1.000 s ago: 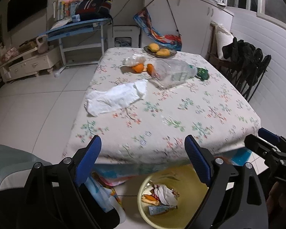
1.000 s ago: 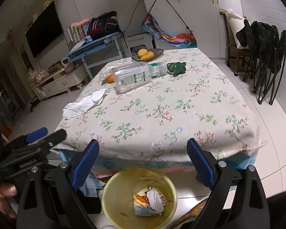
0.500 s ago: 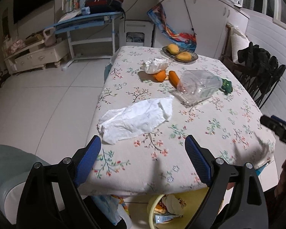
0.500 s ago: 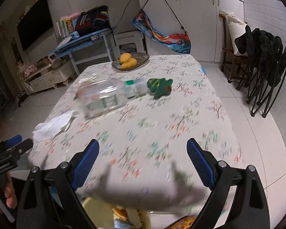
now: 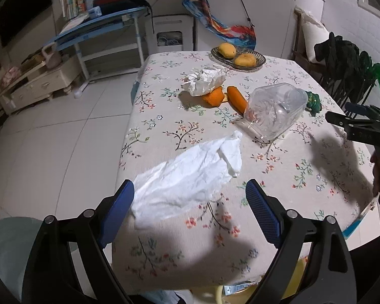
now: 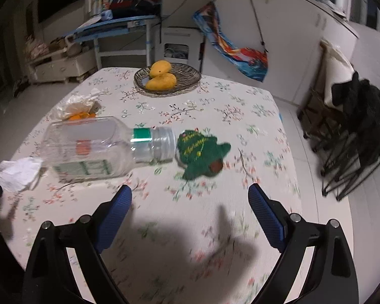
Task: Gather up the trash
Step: 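Grasp the green knitted tree toy with the right tool while the left tool grasps a white tissue, then lift the green toy with the right tool while the left tool lifts the tissue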
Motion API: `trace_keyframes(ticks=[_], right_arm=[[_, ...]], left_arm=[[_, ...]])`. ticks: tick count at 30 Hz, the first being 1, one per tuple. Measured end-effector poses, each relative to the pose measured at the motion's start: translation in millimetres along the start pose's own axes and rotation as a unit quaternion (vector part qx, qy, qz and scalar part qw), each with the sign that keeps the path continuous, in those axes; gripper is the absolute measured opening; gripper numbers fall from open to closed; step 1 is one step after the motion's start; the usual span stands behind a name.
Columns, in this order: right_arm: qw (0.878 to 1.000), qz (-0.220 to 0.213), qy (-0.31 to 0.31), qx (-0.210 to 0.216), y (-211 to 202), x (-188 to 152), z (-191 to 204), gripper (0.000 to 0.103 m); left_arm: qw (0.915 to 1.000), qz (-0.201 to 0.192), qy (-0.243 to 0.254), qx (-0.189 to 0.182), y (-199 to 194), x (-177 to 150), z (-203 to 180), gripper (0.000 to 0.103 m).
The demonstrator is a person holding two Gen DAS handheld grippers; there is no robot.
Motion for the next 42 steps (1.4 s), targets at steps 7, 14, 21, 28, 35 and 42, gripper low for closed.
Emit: trace_keyframes(ticks=[7, 14, 21, 28, 35, 42], right_arm=[[1.000, -0.005, 0.008, 0.024, 18.9, 13.1, -15.9, 0.089], [0.999, -0.008, 0.018, 0.048, 29.4, 23.4, -23.3, 0.089], [0.998, 0.001, 0.034, 0.047, 40.9, 30.9, -31.4, 0.089], [0.997, 0.022, 0.049, 0.058, 52.8, 37.7, -36.9, 0.073], [0.996, 0.046, 0.019, 0.075, 56.9, 36.8, -21.7, 0.043], [0.994, 0.060, 0.057, 0.072, 43.5, 24.0, -34.7, 0.031]], left_arm=[[0.9997, 0.023, -0.006, -0.006, 20.8, 13.8, 6.8, 0.086], [0.9992, 0.038, -0.005, -0.014, 34.1, 21.4, 5.8, 0.086], [0.9983, 0.054, 0.002, -0.021, 47.2, 26.9, 0.9, 0.086], [0.9975, 0.067, 0.004, -0.024, 56.0, 28.8, -1.2, 0.086], [0.9968, 0.076, 0.011, -0.025, 60.2, 26.5, -4.2, 0.085], [0.9973, 0.070, 0.008, -0.023, 56.2, 24.8, -1.0, 0.061]])
Point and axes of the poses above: each gripper's, at about its wrist camera, not at the fingertips, and y roughly the way its jaws point, z to its left, x to its top, the point moved 1 cm from there along y, roughly the way its jaws point, and after that the axes turned 4 degrees about z, right-handed, at the moved point
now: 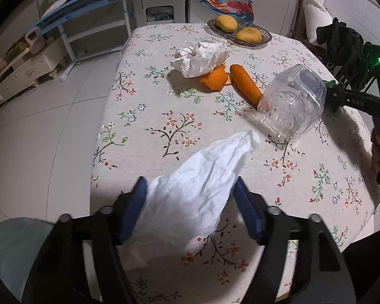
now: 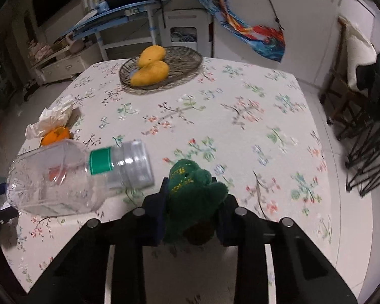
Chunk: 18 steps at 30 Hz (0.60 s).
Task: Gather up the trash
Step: 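Lift the green toy with the right tool while the left tool lifts the tissue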
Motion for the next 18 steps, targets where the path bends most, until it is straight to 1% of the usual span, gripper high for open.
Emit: trace_keyframes(ticks=[2, 3, 5, 8, 10, 15, 16, 18], right_arm=[[1.000, 0.004, 0.024, 0.010, -6.0, -7.3, -7.9, 0.031], [0.999, 0.008, 0.034, 0.018, -9.9, -12.3, -10.9, 0.031], [0.998, 0.013, 0.048, 0.033, -17.3, -20.8, -11.2, 0.031], [0.996, 0.019, 0.052, 0.063, -28.2, -34.2, -1.4, 0.031], [0.996, 0.026, 0.043, 0.078, -32.5, -42.9, 12.1, 0.031], [0.994, 0.045, 0.008, 0.103, -35.5, -63.3, 49.9, 0.031], [0.993, 0.050, 0.000, 0.108, -35.5, -67.7, 57.5, 0.031], [0.992, 0.053, -0.006, 0.112, -36.6, -72.8, 63.6, 0.031]], left_arm=[[1.0000, -0.002, 0.000, -0.005, -1.7, -1.2, 0.7, 0.050], [1.0000, -0.002, 0.000, -0.008, -2.9, -2.2, 0.9, 0.047], [0.9998, -0.001, -0.004, -0.020, -5.0, -3.9, 1.9, 0.038], [0.9983, 0.005, -0.014, -0.056, -7.7, -8.1, -0.4, 0.030], [0.9957, 0.012, -0.023, -0.089, -9.3, -11.6, -3.6, 0.027], [0.9916, 0.021, -0.037, -0.122, -14.1, -23.4, -12.1, 0.028], [0.9906, 0.023, -0.041, -0.129, -16.0, -26.2, -12.2, 0.032], [0.9907, 0.017, -0.043, -0.128, -21.4, -31.4, -12.3, 0.043]])
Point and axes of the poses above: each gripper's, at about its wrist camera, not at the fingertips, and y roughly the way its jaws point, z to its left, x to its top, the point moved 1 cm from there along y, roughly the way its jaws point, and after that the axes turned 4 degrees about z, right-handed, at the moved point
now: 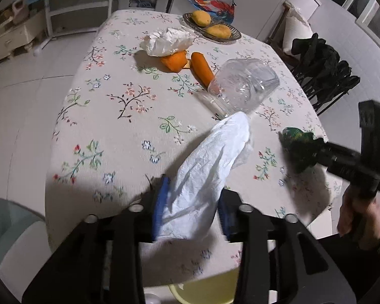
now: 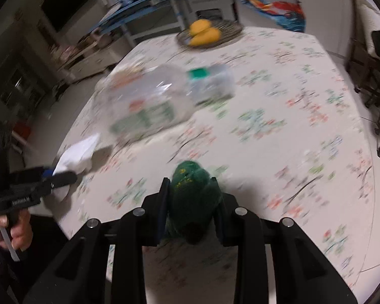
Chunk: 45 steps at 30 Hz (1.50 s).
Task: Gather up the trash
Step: 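Lift the green toy with the right tool while the left tool lifts the tissue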
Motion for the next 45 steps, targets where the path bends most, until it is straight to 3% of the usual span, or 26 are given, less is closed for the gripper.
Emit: trace_keyframes(ticks=[2, 4, 9, 17, 24, 33, 45], right_arm=[[1.000, 0.002, 0.001, 0.004, -0.5, -2.5, 2.5, 0.031], [1.000, -0.001, 0.004, 0.000, -1.5, -2.3, 1.5, 0.039], [0.999, -0.034, 0.026, -0.004, -10.4, -2.8, -6.9, 0.061], [0.997, -0.056, -0.021, -0.040, -8.0, -0.8, 10.9, 0.076], [0.997, -0.055, -0.028, -0.049, -7.2, -3.2, 5.4, 0.078], [0.997, -0.053, -0.021, -0.044, -11.6, -10.7, -0.2, 0.089], [0.997, -0.040, -0.027, -0.056, -2.9, -9.8, 1.5, 0.090]], left_arm=[[0.9996, -0.015, 0.004, 0.023, -5.6, -3.4, -1.7, 0.061], [0.9985, -0.032, 0.012, 0.042, -11.7, -6.0, -4.5, 0.066], [0.9974, -0.042, 0.011, 0.057, -15.8, -2.8, -0.6, 0.070], [0.9958, -0.049, 0.026, 0.073, -12.9, 4.2, -3.6, 0.073], [0.9947, -0.058, 0.033, 0.079, -15.7, 7.3, -7.4, 0.078], [0.9948, -0.056, 0.036, 0.077, -16.3, 7.7, -9.4, 0.084], [0.9945, -0.039, 0.049, 0.084, -5.3, 6.8, -15.9, 0.085]])
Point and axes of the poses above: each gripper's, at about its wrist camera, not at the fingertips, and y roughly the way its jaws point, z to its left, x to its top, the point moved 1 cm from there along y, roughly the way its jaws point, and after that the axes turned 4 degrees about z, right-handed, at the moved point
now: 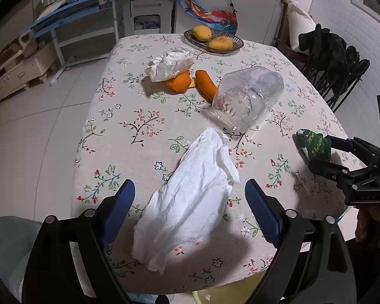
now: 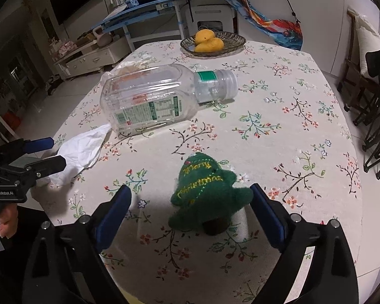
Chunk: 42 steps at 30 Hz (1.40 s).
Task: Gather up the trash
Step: 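Lift the green toy with the right tool while the left tool lifts the tissue, then carry the green toy over the yellow basin with the right tool while the left tool holds the tissue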
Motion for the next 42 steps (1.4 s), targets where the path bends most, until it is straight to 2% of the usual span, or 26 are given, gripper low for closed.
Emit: trace_keyframes(ticks=[11, 13, 14, 16, 18, 22, 23, 25, 32, 42], right_arm=[[1.000, 0.003, -0.008, -0.020, 8.2, -2.8, 4.8, 0.090], [1.000, 0.003, -0.015, -0.025, 9.0, -4.1, 6.4, 0.083], [0.999, 0.002, -0.019, -0.032, 8.7, -4.3, 7.1, 0.079], [0.999, 0.000, -0.020, -0.038, 7.6, -4.2, 6.8, 0.059], [1.000, -0.002, -0.012, -0.029, 5.8, -4.3, 4.8, 0.055], [1.000, -0.006, -0.014, -0.027, 4.3, -6.1, 8.7, 0.042], [0.999, -0.007, -0.014, -0.028, 3.4, -6.5, 9.5, 0.042], [1.000, -0.012, -0.010, -0.024, 0.9, -6.6, 10.0, 0.039], [1.000, -0.026, 0.016, 0.003, -9.8, -10.8, 10.4, 0.038], [0.994, -0.063, 0.071, 0.058, -35.8, -35.5, 20.2, 0.039]], left_arm=[[0.9997, 0.018, 0.000, 0.015, 16.3, -1.6, -1.4, 0.086], [0.9997, 0.022, -0.003, 0.011, 19.1, -2.0, -0.3, 0.083], [0.9996, 0.025, -0.002, 0.011, 20.8, -2.1, -0.7, 0.077], [0.9996, 0.022, 0.003, 0.015, 21.7, -2.8, -2.8, 0.069], [0.9996, 0.019, 0.011, 0.016, 21.2, -3.1, -5.5, 0.057], [0.9999, 0.016, 0.004, 0.001, 18.9, -3.0, -3.8, 0.013], [0.9998, 0.017, -0.005, -0.009, 18.3, -3.2, -1.1, 0.011], [0.9999, 0.012, -0.006, -0.004, 16.4, -4.5, -1.0, 0.007], [0.9997, -0.013, -0.018, -0.011, 0.3, -12.1, -3.7, 0.006], [0.9970, -0.076, -0.006, 0.015, -39.2, -41.5, -21.9, 0.006]])
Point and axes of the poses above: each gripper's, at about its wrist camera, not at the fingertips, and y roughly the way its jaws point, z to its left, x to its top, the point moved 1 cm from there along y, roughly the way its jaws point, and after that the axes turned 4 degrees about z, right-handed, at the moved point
